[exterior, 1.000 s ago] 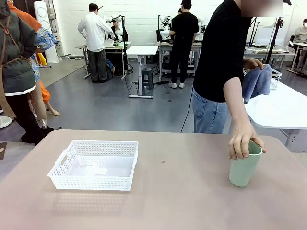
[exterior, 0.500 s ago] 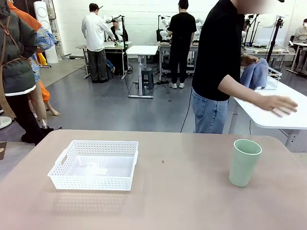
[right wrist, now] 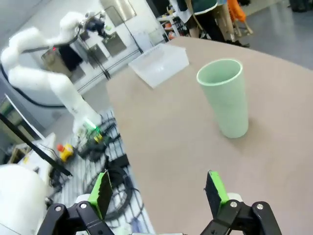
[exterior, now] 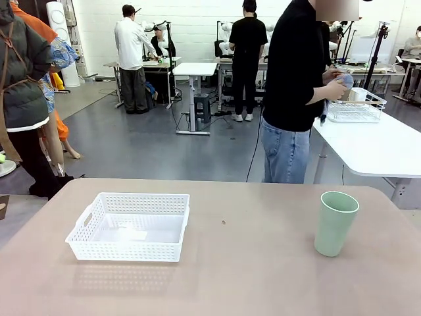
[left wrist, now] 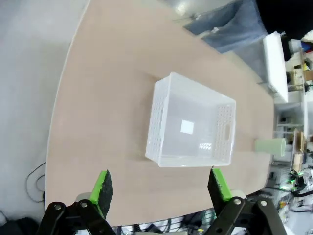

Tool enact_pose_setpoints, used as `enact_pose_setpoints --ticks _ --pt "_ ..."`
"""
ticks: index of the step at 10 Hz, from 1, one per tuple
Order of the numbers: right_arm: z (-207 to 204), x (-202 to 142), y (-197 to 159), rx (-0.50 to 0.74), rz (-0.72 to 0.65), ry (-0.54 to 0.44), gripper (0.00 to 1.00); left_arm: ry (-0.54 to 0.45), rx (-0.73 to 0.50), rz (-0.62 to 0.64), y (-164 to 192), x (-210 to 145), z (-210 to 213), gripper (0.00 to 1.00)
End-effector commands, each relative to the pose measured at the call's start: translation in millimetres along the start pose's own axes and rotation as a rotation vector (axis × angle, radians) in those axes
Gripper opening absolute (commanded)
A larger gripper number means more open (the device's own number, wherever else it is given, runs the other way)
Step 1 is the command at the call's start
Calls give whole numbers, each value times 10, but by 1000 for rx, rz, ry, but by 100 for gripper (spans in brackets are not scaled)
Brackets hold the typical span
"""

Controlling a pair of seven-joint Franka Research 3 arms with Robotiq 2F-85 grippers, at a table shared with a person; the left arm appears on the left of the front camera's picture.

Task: Clean and organize the cups into the basket.
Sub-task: Pick up the Organizing basket and move it to the center of the table, then pick up the Reusable plastic cup from the right side of the table and place it inside the Organizing basket.

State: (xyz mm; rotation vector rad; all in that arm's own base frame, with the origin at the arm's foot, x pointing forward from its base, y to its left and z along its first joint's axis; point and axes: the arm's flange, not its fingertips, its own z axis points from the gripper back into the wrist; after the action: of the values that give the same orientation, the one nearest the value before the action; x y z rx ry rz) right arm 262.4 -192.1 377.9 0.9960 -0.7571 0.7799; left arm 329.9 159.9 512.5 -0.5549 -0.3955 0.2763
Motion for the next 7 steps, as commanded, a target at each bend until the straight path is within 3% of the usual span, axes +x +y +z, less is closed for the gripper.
enact_pose_setpoints --ticks 1,3,4,6,7 --pt "-275 -193 -254 -15 19 63 100 79 133 5 -368 80 -208 100" --pt "-493 -299 -380 4 5 111 100 131 300 4 -600 101 -647 100" --pt "-540 -352 -408 9 -3 120 100 111 341 2 -679 45 -860 100" --pt "-492 -375 -420 15 -53 71 100 109 326 3 -916 -165 -1185 100" --pt "-504 -363 -408 18 -29 122 100 101 319 -19 -1030 -280 -1292 100"
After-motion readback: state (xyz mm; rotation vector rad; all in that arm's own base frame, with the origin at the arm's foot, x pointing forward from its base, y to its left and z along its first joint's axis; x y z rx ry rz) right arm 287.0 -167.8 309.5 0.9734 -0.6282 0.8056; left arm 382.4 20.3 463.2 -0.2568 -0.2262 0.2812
